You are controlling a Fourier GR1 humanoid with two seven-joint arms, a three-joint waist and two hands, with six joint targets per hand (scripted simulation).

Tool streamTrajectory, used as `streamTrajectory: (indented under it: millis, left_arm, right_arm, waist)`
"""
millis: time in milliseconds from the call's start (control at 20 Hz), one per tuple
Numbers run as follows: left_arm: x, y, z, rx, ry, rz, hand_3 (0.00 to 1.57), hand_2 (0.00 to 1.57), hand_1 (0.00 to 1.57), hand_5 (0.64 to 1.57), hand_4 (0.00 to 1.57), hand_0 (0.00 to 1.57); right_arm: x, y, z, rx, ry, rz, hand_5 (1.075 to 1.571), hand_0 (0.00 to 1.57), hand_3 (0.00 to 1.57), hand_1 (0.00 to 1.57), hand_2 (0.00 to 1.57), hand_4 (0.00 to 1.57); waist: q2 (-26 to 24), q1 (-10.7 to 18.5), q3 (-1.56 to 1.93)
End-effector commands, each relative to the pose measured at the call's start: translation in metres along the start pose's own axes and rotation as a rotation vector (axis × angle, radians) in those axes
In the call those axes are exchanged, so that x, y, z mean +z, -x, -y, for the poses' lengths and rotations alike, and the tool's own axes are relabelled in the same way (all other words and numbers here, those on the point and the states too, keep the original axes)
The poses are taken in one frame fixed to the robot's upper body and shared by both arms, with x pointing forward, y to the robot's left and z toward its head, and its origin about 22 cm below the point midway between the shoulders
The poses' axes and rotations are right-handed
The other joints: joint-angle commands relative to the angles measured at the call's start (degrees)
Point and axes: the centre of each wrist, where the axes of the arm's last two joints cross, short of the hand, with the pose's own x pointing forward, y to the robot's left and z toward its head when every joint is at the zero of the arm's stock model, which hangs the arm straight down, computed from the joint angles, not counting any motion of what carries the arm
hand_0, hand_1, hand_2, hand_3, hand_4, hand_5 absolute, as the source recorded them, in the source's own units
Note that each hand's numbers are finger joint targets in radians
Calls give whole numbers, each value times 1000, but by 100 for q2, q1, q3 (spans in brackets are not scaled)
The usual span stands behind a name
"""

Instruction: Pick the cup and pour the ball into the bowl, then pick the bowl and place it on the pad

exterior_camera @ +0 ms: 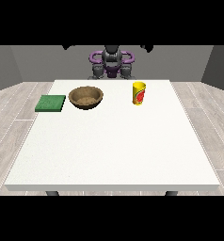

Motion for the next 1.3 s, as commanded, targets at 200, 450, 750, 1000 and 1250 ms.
streamTrajectory:
  millis: [200, 450, 750, 1000, 1250]
  left_arm:
    - [-28, 35, -8, -73, -28, 238, 0, 0, 0, 1502, 0, 0]
    - [-46, 45, 13, -118, -23, 206, 0, 0, 0, 1500, 0, 0]
    - [-83, 51, -13, -130, -63, 299, 0, 0, 0, 1476, 0, 0]
    - [-85, 80, -25, -175, -82, 226, 0, 0, 0, 1454, 0, 0]
    - [-98, 96, -17, -181, -122, 216, 0, 0, 0, 1470, 0, 0]
  right_arm:
    - [-16, 22, 27, -7, -48, 221, 1571, 0, 0, 0, 0, 351]
    - [-24, 19, 56, 18, -59, 168, 1571, 0, 0, 0, 0, 296]
    - [-47, 13, 78, 8, -72, 271, 1569, 0, 0, 0, 0, 266]
    - [-37, 25, 92, 20, -70, 203, 1571, 0, 0, 0, 0, 249]
    - [-31, 38, 89, 32, -114, 218, 1570, 0, 0, 0, 0, 241]
  waist:
    - [1452, -223, 0]
    - [1244, -188, -1]
    - [1798, -283, -2]
    - [1472, -324, -2]
    - [1727, -616, -3]
